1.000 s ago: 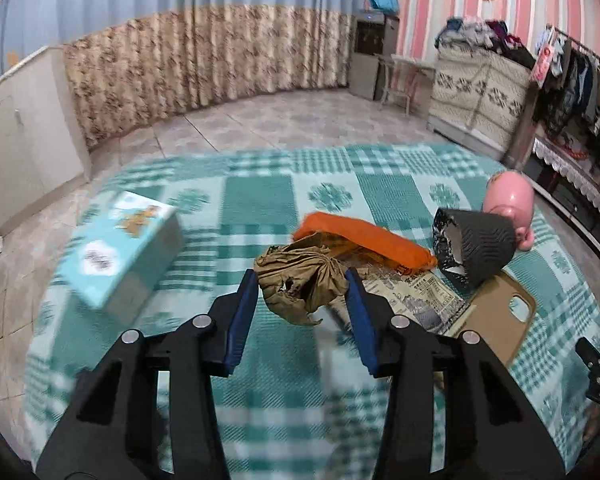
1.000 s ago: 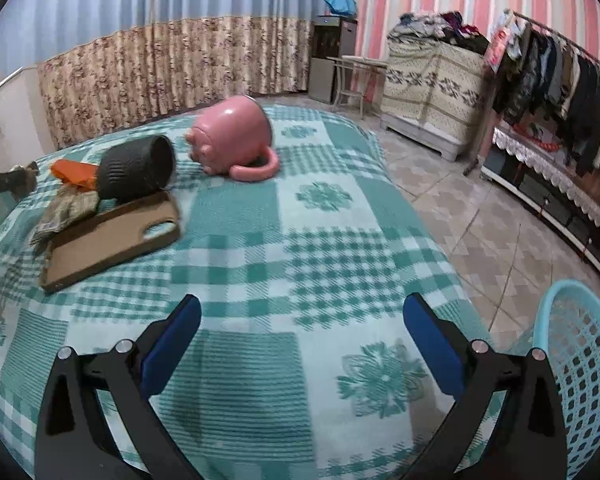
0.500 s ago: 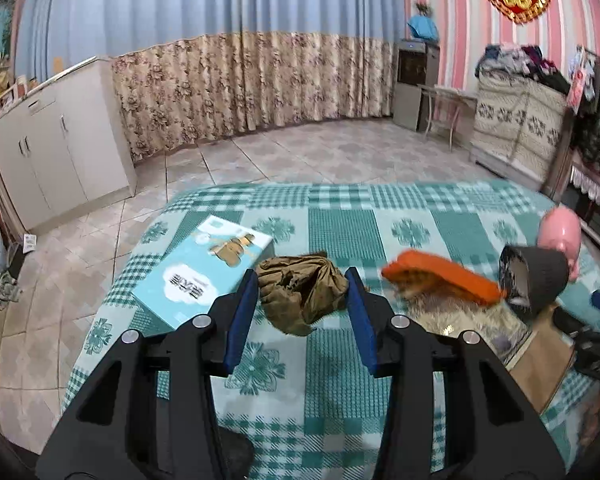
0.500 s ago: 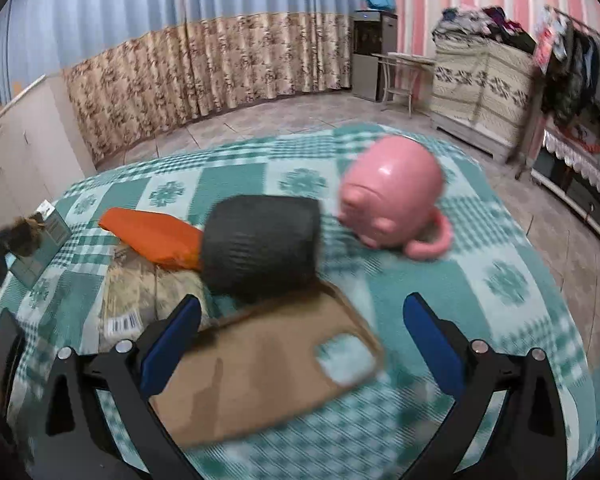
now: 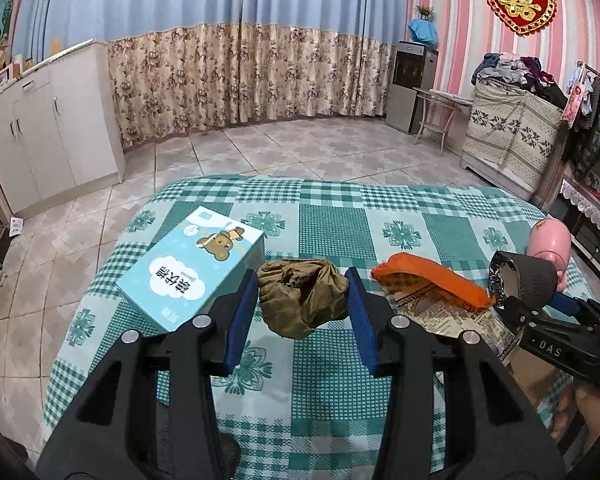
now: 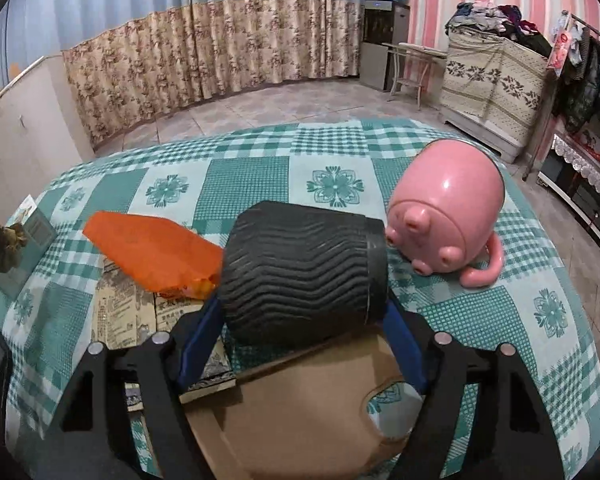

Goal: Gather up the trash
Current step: 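Grasp the black ribbed cup with the right gripper while the left gripper holds the paper, then carry the brown paper and black cup over the blue basket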

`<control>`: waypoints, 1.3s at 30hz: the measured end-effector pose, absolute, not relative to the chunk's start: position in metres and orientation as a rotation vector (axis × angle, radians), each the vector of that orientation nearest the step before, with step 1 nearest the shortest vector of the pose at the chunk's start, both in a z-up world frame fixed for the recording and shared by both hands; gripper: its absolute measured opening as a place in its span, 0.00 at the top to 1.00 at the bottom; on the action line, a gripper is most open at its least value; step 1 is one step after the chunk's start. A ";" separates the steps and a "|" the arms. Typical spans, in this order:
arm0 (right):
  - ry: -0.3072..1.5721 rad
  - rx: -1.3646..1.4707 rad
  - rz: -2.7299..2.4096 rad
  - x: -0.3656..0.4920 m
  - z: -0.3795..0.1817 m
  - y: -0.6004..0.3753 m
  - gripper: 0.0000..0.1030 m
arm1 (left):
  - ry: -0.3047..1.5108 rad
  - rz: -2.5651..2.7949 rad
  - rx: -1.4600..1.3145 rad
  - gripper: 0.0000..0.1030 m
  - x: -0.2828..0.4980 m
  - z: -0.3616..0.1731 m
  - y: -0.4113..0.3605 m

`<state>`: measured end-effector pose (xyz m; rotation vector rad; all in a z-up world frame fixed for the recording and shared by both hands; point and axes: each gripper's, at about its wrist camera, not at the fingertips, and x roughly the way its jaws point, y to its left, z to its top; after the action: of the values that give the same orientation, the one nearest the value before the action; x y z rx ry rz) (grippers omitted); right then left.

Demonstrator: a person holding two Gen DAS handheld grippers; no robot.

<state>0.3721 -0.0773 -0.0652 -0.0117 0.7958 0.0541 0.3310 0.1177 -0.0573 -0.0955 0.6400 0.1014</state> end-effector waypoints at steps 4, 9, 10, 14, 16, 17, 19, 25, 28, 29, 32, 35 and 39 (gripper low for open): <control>0.714 -0.030 0.039 0.351 -0.045 -0.086 0.28 | 0.627 0.101 -0.060 0.58 0.330 -0.055 0.110; 0.659 -0.017 0.043 0.307 -0.017 -0.113 0.34 | 0.637 0.073 -0.056 0.58 0.331 -0.058 0.099; 0.660 -0.019 0.041 0.298 -0.015 -0.120 0.34 | 0.640 0.061 -0.056 0.58 0.331 -0.058 0.095; 0.658 0.009 0.018 0.264 -0.010 -0.151 0.34 | 0.639 0.044 -0.022 0.58 0.327 -0.059 0.081; 0.661 0.031 0.000 0.245 -0.009 -0.171 0.34 | 0.637 0.025 -0.015 0.58 0.324 -0.059 0.072; 0.663 0.034 -0.012 0.238 -0.009 -0.179 0.34 | 0.636 0.019 -0.011 0.58 0.323 -0.058 0.069; 0.670 0.045 -0.036 0.224 -0.010 -0.197 0.34 | 0.632 -0.003 0.005 0.58 0.321 -0.057 0.058; 0.681 0.069 -0.106 0.190 -0.016 -0.248 0.34 | 0.657 -0.093 0.030 0.58 0.311 -0.060 0.016; 0.665 0.106 -0.143 0.173 -0.015 -0.280 0.34 | 0.659 -0.121 0.042 0.58 0.305 -0.059 -0.011; 0.656 0.120 -0.158 0.167 -0.013 -0.292 0.34 | 0.662 -0.139 0.037 0.58 0.304 -0.058 -0.019; 0.628 0.144 -0.212 0.152 -0.006 -0.327 0.34 | 0.660 -0.186 0.020 0.58 0.298 -0.054 -0.050; 0.607 0.162 -0.256 0.138 0.002 -0.359 0.34 | 0.651 -0.251 0.007 0.58 0.291 -0.049 -0.091; 0.595 0.165 -0.313 0.122 0.008 -0.397 0.34 | 0.653 -0.321 0.022 0.58 0.282 -0.046 -0.142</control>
<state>0.1220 -0.3972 0.0078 0.1648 0.5948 -0.3133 0.2823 -0.1424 -0.0456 0.0218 0.6525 -0.3206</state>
